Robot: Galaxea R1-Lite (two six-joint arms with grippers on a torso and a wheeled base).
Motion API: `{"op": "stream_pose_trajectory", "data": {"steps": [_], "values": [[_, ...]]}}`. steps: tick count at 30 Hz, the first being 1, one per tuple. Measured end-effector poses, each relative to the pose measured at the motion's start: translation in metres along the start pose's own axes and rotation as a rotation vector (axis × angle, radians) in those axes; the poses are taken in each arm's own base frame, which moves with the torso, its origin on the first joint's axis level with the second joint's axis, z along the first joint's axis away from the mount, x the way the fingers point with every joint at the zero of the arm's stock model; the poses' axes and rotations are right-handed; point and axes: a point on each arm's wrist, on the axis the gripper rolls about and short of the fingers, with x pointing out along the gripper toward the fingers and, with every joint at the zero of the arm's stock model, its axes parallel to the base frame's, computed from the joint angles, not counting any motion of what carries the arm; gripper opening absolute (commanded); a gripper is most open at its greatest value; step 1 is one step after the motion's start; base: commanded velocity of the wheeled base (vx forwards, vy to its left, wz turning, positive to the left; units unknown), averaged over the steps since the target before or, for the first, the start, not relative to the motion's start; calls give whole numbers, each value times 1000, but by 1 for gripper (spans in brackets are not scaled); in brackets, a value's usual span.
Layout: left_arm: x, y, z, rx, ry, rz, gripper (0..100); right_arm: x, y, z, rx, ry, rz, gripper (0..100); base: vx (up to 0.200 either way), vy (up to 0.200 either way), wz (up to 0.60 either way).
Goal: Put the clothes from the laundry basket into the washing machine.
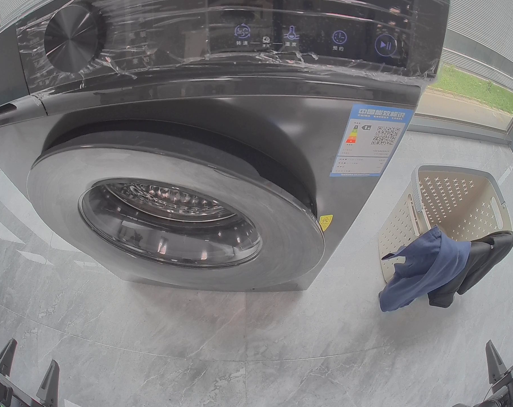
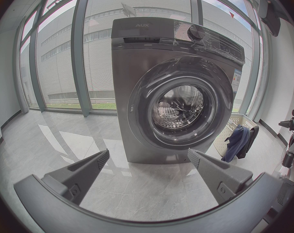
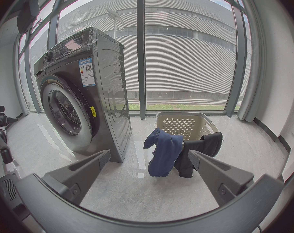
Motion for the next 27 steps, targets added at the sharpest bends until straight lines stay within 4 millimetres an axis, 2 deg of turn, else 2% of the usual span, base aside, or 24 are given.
{"op": "stream_pose_trajectory", "data": {"steps": [15,27], "values": [[0,0,0,0,0,0,100,0,0,0,0,0,0,100,0,0,0],[0,0,0,0,0,0,100,0,0,0,0,0,0,100,0,200,0]]}}
